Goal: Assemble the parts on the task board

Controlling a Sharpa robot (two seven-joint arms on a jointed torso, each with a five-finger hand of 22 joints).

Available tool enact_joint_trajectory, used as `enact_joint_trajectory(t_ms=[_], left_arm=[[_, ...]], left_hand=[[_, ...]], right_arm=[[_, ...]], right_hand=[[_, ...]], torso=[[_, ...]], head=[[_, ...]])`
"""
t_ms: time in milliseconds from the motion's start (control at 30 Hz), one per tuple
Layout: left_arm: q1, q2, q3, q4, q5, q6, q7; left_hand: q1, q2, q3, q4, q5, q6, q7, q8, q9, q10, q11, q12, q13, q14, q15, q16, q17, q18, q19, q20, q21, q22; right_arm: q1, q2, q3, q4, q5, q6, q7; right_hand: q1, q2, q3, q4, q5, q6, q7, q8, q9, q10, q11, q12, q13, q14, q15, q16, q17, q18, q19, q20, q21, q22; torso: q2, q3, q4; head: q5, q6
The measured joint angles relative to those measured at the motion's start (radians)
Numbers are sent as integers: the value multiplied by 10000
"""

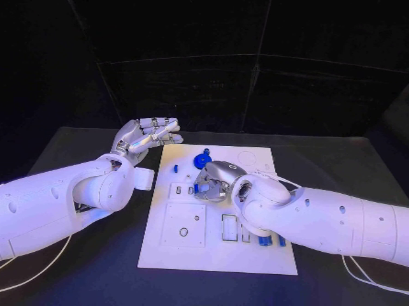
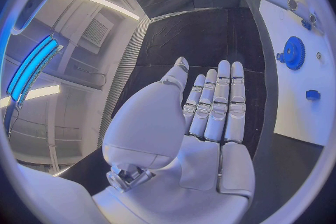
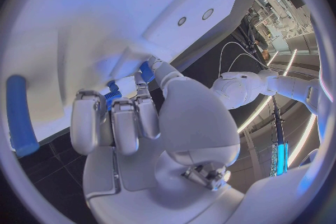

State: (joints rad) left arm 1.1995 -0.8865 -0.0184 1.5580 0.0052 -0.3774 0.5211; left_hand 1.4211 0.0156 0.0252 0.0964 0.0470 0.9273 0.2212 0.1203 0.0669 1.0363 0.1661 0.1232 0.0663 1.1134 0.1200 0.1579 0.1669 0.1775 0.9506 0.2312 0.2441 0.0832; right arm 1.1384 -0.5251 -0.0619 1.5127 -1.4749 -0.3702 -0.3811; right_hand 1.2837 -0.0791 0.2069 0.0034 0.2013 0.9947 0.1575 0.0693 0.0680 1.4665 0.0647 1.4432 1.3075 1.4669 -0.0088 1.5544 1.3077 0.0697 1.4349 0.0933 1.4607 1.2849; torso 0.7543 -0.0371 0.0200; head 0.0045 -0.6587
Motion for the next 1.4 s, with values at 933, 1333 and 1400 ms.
enact_joint_trajectory(t_ms=[933, 1333, 1400], left_arm=[[-1, -200, -1, -258, -819, 228, -959], [647, 139, -3, -556, -5226, 1944, -5662], [806, 326, -14, -628, -6087, 2325, -6542]], left_hand=[[-1266, -48, -934, 825, 38, 1287, -922, 252, 171, 2667, -1019, 1242, 1021, 3501, -1366, 7469, 6798, -4, 3471, -1399, 2770, 1399], [-2350, 507, -2251, 1884, 38, 1416, -1503, 2407, 1915, 2681, -1615, 9339, 8802, 3536, -1795, 14073, 11413, -758, 4378, -1867, 9816, 9238], [-2495, 658, -2421, 1902, 38, 1188, -1536, 2844, 2331, 2694, -1628, 10022, 9520, 3536, -1795, 14099, 11413, -784, 4473, -1864, 10353, 9957]], right_arm=[[367, -2238, 227, 1521, 1039, -1475, 2768], [1308, -3672, 300, 1091, 4070, -1208, 4656], [1356, -3750, 300, 954, 4344, -1154, 4727]], right_hand=[[899, -313, -2645, 1875, -358, -1525, 301, 215, 17, -969, 348, -1077, 0, -36, 250, -182, -2, 0, -422, 335, -382, -774], [1217, 5, -2914, 1821, -127, -1355, 231, 359, 20, -1127, 332, -1271, -11, -36, 249, -356, -2, 0, -578, 278, -607, -1246], [1214, 9, -3042, 1859, -162, -1355, 231, 380, 16, -1226, 285, -1378, -132, -36, 249, -463, -3, 0, -742, 261, -738, -1454]], torso=[[-137, 39, -32], [-492, 203, -59], [-542, 225, -66]], head=[[167, 27], [306, -239], [320, -275]])
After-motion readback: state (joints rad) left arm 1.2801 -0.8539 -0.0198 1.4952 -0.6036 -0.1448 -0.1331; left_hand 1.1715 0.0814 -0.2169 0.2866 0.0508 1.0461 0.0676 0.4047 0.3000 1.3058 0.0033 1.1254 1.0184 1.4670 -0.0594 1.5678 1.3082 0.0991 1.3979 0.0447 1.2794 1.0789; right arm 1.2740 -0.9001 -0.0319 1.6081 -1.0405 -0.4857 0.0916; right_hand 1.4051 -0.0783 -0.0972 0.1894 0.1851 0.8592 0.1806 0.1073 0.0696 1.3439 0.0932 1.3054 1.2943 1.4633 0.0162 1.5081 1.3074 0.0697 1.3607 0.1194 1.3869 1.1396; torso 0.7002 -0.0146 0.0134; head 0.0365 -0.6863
